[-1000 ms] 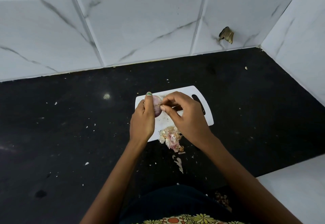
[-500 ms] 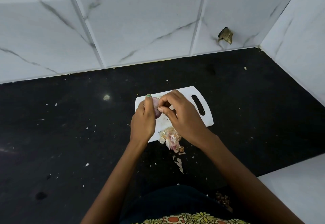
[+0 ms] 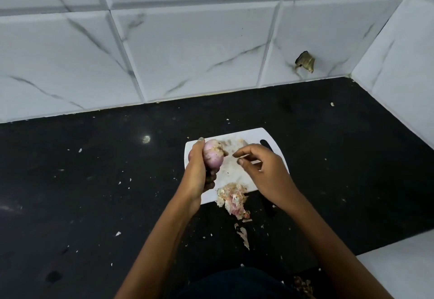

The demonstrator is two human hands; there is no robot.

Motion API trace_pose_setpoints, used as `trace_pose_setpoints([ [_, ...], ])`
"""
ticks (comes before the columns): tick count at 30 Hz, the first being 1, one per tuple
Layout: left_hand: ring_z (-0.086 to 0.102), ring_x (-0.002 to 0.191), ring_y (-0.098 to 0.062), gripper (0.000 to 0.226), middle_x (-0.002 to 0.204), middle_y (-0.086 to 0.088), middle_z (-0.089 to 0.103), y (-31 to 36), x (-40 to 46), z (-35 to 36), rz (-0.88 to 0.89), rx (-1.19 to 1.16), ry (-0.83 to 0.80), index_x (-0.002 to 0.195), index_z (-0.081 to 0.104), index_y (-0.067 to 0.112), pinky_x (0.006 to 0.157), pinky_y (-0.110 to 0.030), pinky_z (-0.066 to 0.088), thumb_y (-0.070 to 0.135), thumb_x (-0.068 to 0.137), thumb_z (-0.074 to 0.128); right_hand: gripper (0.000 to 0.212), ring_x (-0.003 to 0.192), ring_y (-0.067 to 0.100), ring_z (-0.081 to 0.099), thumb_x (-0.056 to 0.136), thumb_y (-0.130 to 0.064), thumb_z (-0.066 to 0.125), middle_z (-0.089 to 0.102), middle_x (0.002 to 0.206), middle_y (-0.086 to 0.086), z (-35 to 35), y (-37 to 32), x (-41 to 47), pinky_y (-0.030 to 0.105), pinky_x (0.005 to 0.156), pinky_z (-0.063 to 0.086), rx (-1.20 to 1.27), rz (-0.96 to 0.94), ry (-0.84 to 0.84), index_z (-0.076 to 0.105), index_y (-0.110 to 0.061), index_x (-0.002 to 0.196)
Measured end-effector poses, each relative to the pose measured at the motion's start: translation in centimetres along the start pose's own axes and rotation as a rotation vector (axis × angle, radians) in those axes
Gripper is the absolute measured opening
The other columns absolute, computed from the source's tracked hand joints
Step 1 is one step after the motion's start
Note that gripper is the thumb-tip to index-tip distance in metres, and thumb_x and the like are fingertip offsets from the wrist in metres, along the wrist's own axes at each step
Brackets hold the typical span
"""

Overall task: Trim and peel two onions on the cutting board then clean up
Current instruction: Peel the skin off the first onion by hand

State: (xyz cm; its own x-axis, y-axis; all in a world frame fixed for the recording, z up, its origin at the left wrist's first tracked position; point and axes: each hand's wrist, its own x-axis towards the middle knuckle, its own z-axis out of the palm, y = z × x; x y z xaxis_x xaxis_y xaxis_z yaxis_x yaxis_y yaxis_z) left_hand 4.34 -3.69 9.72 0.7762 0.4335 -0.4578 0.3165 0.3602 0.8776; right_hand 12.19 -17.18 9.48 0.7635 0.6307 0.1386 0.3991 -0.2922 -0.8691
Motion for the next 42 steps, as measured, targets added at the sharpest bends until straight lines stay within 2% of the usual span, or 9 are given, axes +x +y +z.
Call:
trace_pose_setpoints([
  [5, 0.036, 0.049, -0.009, 0.052, 0.055, 0.002, 0.047, 0.1, 0.0, 0.1, -0.043, -0.069, -0.021, 0.085, 0.056, 0.013, 0.052, -0.024, 0.031, 0.059, 0.097, 0.033, 0.004, 0.076, 0.004, 0.062, 0.086, -0.014, 0.068, 0.066, 0.079, -0.007, -0.7, -0.1, 0.5, 0.021, 0.066, 0.052, -0.007, 0.017, 0.124, 0.069, -0.010, 0.088],
  [10, 0.038, 0.053, -0.010, 0.051, 0.061, -0.001, 0.050, 0.3, -0.2, 0.1, -0.032, -0.122, -0.038, 0.088, 0.060, 0.012, 0.054, -0.025, 0.031, 0.057, 0.096, 0.036, 0.014, 0.065, 0.008, 0.058, 0.088, -0.018, 0.066, 0.060, 0.069, -0.004, -0.5, -1.1, 0.7, 0.020, 0.056, 0.045, 0.003, -0.017, 0.222, 0.059, -0.010, 0.078],
  [16, 0.038, 0.051, -0.012, 0.051, 0.060, -0.005, 0.053, 0.5, -0.3, 0.3, -0.049, -0.185, -0.051, 0.080, 0.061, 0.010, 0.054, -0.027, 0.030, 0.048, 0.096, 0.032, 0.003, 0.080, 0.005, 0.060, 0.086, -0.011, 0.067, 0.059, 0.089, -0.008, -0.6, -2.4, 0.7, 0.015, 0.058, 0.047, 0.053, -0.083, 0.147, 0.064, -0.011, 0.087],
  [20, 0.036, 0.051, -0.012, 0.047, 0.061, -0.006, 0.055, 0.8, -0.4, 0.6, -0.013, -0.175, -0.086, 0.083, 0.065, 0.011, 0.053, -0.028, 0.027, 0.038, 0.094, 0.028, 0.016, 0.084, 0.005, 0.062, 0.084, -0.014, 0.071, 0.064, 0.096, -0.007, 0.1, -2.7, 0.6, 0.011, 0.061, 0.048, 0.030, -0.133, 0.100, 0.071, -0.016, 0.099],
  [25, 0.036, 0.052, -0.013, 0.050, 0.061, -0.005, 0.058, 0.7, -0.4, 0.8, 0.025, -0.160, -0.055, 0.073, 0.066, 0.014, 0.054, -0.028, 0.027, 0.035, 0.094, 0.026, 0.017, 0.084, 0.005, 0.061, 0.082, -0.013, 0.072, 0.065, 0.095, -0.001, 0.8, -2.4, 0.5, 0.006, 0.067, 0.046, -0.139, -0.260, 0.168, 0.072, -0.011, 0.099],
  [29, 0.040, 0.054, -0.013, 0.048, 0.068, -0.008, 0.060, 0.2, -0.1, 1.0, 0.074, -0.128, -0.012, 0.074, 0.066, 0.015, 0.052, -0.027, 0.029, 0.034, 0.095, 0.026, 0.010, 0.083, 0.005, 0.060, 0.083, -0.011, 0.070, 0.064, 0.091, -0.001, 1.2, -2.3, 0.6, 0.017, 0.069, 0.050, -0.213, -0.293, 0.210, 0.072, -0.008, 0.092],
  [32, 0.043, 0.061, -0.014, 0.050, 0.069, -0.006, 0.062, 0.0, 0.0, 1.0, 0.107, -0.112, 0.003, 0.070, 0.069, 0.020, 0.053, -0.027, 0.030, 0.032, 0.094, 0.027, 0.007, 0.082, 0.005, 0.060, 0.079, -0.006, 0.074, 0.066, 0.088, 0.000, 1.0, -2.6, 0.7, 0.014, 0.069, 0.049, -0.147, -0.262, 0.203, 0.072, -0.007, 0.086],
  [35, 0.045, 0.063, -0.015, 0.048, 0.069, -0.005, 0.062, -0.2, 0.1, 0.8, 0.132, -0.088, 0.018, 0.074, 0.069, 0.020, 0.054, -0.028, 0.031, 0.033, 0.095, 0.027, 0.013, 0.081, 0.002, 0.062, 0.079, -0.009, 0.075, 0.068, 0.092, -0.002, 0.8, -3.1, 0.6, 0.006, 0.066, 0.046, -0.108, -0.198, 0.200, 0.072, -0.010, 0.091],
  [42, 0.040, 0.055, -0.012, 0.046, 0.066, -0.006, 0.059, -0.3, -0.2, 1.2, 0.128, -0.036, 0.018, 0.080, 0.064, 0.013, 0.054, -0.027, 0.031, 0.033, 0.096, 0.026, 0.009, 0.078, 0.004, 0.062, 0.077, -0.010, 0.076, 0.065, 0.085, -0.005, 0.1, -3.1, 1.2, 0.009, 0.067, 0.046, -0.149, -0.165, 0.125, 0.071, -0.012, 0.084],
])
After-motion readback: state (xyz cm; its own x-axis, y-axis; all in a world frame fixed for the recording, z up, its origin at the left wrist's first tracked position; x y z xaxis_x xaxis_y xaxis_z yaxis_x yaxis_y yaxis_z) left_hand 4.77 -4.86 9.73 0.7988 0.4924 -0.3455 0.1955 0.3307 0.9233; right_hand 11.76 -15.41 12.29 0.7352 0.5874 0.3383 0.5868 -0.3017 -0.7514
